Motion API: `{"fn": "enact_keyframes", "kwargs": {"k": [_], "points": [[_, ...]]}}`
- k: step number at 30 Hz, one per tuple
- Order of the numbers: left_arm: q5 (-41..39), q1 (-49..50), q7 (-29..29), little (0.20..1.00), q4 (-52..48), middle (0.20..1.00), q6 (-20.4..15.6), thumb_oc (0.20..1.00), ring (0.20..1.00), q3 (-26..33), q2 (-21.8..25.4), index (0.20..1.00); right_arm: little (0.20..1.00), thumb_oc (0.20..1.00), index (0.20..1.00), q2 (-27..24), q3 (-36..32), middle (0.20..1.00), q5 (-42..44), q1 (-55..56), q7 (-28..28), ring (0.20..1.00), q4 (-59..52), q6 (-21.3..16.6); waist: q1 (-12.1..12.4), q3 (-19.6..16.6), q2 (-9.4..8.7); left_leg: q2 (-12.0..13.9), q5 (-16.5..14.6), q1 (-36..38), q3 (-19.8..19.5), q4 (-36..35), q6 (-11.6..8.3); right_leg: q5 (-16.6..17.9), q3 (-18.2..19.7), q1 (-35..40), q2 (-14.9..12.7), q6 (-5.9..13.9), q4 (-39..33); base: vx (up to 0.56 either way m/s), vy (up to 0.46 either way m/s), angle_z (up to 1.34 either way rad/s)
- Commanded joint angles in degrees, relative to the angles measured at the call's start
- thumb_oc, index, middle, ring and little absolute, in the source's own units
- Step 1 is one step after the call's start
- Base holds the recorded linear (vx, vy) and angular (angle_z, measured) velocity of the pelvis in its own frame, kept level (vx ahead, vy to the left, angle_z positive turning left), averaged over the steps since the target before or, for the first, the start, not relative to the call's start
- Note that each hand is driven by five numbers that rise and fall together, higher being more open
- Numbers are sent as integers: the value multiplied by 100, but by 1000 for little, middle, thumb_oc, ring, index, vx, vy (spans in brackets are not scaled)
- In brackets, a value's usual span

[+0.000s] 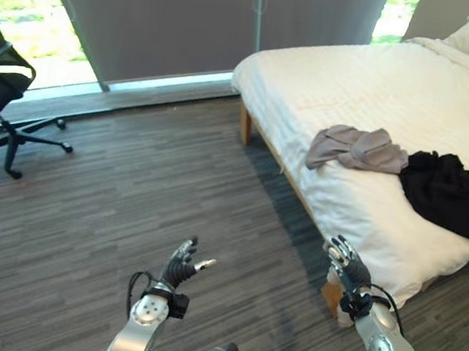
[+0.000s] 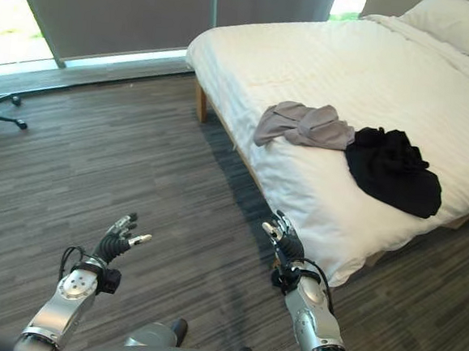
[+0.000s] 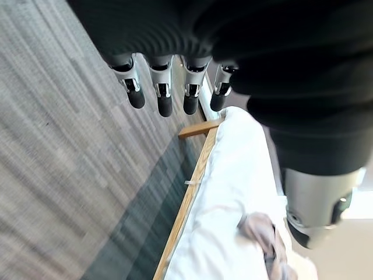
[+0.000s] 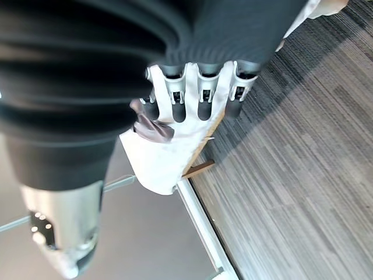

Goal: Pick up bed clothes into laundry basket.

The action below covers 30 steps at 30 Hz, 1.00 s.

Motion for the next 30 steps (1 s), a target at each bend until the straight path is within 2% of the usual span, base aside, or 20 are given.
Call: {"fn": "enact_keyframes", "kwargs": {"k": [1,4,8,9,10,11,13,14,17,20,25,27,30], "points": [[40,-78,219,1000,-192,1000,-282,1000,1000,302,302,1000,1000,1000,1000,154,-136,1000,35,-312,6,1000,-579,-302,56,-52,-229,-453,866,-235,-87,-476,339,989,-4,1033,112,128,-988,36,65,-66],[43,-101,266,1000,-266,1000,-321,1000,1000,413,365,1000,1000,1000,1000,177,-227,1000,11,-260,59,1000,-693,-357,-1,-33,-224,-425,774,-176,3,-476,341,1013,92,987,158,132,-1036,45,48,-46],[80,-269,310,1000,-229,1000,-355,1000,1000,350,379,1000,1000,1000,1000,163,-319,1000,29,-126,78,1000,-801,-426,-102,-12,-229,-413,749,-164,30,-476,305,964,40,995,199,109,-1121,15,5,-12],[881,-199,684,1000,-691,1000,-188,1000,1000,1262,567,1000,1000,1000,1000,-719,-810,1000,-1256,364,496,1000,-654,-129,-713,114,146,-146,347,414,129,-476,260,1238,-138,369,-30,166,-485,-16,-14,12],[880,-191,680,1000,-702,1000,-183,1000,1000,1267,563,1000,1000,1000,1000,-722,-807,1000,-1256,360,495,1000,-650,-128,-727,104,147,-148,352,402,119,-476,262,1252,-149,372,-32,168,-507,-34,-19,23],[858,-183,675,1000,-663,1000,-199,1000,1000,1246,509,1000,1000,1000,1000,-767,-777,1000,-1233,320,517,1000,-656,-116,-787,97,125,-149,366,382,73,-476,273,1237,138,322,118,164,-537,-12,-8,20],[727,-98,665,1000,-681,1000,-245,1000,1000,1357,455,1000,1000,1000,1000,-856,-713,1000,-1275,173,573,1000,-702,-137,-676,108,110,-128,378,411,109,-476,273,1280,187,329,160,188,-651,-6,-4,13],[563,74,662,1000,-672,1000,-255,1000,1000,1465,378,1000,1000,1000,1000,-880,-613,1000,-1283,-105,522,1000,-655,-153,-487,85,75,-126,400,388,182,-476,289,1373,-85,389,39,211,-794,-12,-23,-11],[560,14,688,1000,-423,1000,-213,1000,1000,1499,455,1000,1000,1000,1000,-945,-521,1000,-1345,-185,543,1000,-633,-67,-479,59,22,-135,435,360,151,-473,271,1310,8,502,93,156,-925,-7,-13,-23],[512,130,831,1000,-355,1000,-194,1000,1000,1791,442,1000,1000,1000,1000,-954,-585,1000,-1295,-90,571,1000,-802,-58,-445,21,-26,-140,396,408,150,-458,273,1316,-34,610,95,137,-1040,30,-3,-3],[641,34,945,1000,-335,1000,-146,1000,1000,1864,559,1000,1000,1000,1000,-970,-845,1000,-1383,121,433,1000,-886,-93,-574,2,-20,-112,329,466,227,-461,258,1296,-2,640,83,138,-1099,27,9,-1],[799,-202,921,1000,-317,1000,-129,1000,1000,1725,771,1000,1000,1000,1000,-1063,-1158,1000,-1492,338,358,1000,-949,-156,-796,25,-18,-85,318,493,489,-476,241,1369,206,535,103,171,-1186,-18,3,-19],[753,-675,763,1000,-365,1000,-180,1000,1000,1405,940,1000,1000,1000,1000,-1135,-1658,1000,-1520,768,267,1000,-866,-200,-1171,58,-2,-44,170,549,1010,-476,219,1510,621,350,180,326,-1290,-36,31,-71]]}}
